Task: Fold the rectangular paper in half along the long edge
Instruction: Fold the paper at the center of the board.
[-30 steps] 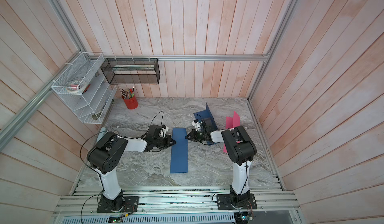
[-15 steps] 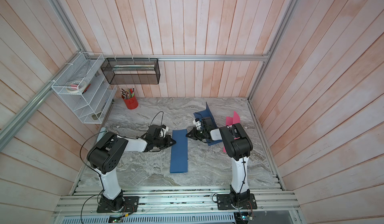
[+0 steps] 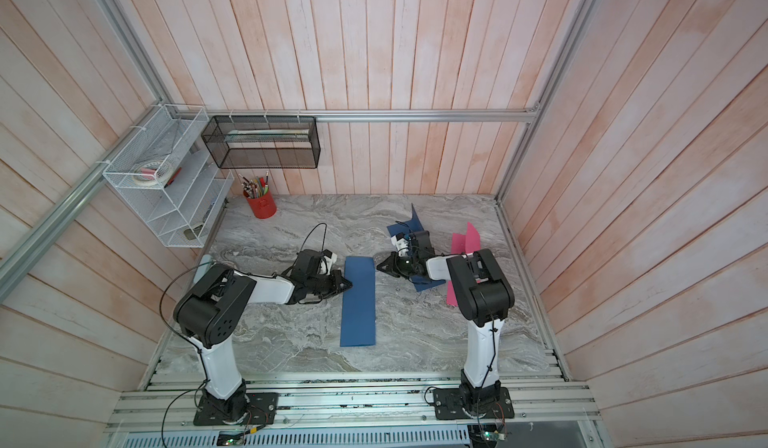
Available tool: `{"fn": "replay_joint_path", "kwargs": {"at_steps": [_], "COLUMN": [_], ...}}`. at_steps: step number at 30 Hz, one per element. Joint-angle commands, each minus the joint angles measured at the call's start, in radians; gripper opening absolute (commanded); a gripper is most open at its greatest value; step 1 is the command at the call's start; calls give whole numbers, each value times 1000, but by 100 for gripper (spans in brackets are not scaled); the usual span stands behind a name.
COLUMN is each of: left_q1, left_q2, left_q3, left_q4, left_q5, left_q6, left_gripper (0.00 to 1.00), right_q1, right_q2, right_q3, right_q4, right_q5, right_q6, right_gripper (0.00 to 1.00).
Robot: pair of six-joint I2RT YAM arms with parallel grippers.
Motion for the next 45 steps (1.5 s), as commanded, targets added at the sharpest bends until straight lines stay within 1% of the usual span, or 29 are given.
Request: {"fn": "replay_joint_path", "kwargs": {"at_steps": [1,9,13,18,22,24,27,30,34,39,45], "left_q1": [6,5,5,5,5,6,6,5,5,3,3], "left_q2": [49,51,50,45,46,49,54,58,57,46,48], "left_q3": [-55,-54,-55,-58,-60,-59,-60,-60,-63,-78,-83], "left_q4": [-193,-189,-190,-196,-200,-202,-199,-199,-200,-196,-191], "left_q5": [-51,-46,-45,-49,-51,-52,-52,-51,-49,-49,-48], "left_q6": [8,4,5,7,10,10,10,8,6,1,-1], "left_gripper": [0,0,0,0,0,0,0,0,0,0,0], "right_q1": [29,31,16,-40,-103,-119,-98,-48,-3,6,-8], "right_q2": [2,126,173,157,108,88,57,34,45,87,166], "right_q3": [44,119,126,44,-23,-27,-15,15,56,60,82], "right_q4": [12,19,1,13,3,-19,-25,-17,43,146,118], "right_q5": [-18,-12,-3,27,34,31,4,-5,-25,-70,-64], "right_q6": [23,33,15,10,-20,-39,-39,-25,31,100,77], "right_gripper": [0,0,0,0,0,0,0,0,0,0,0]}}
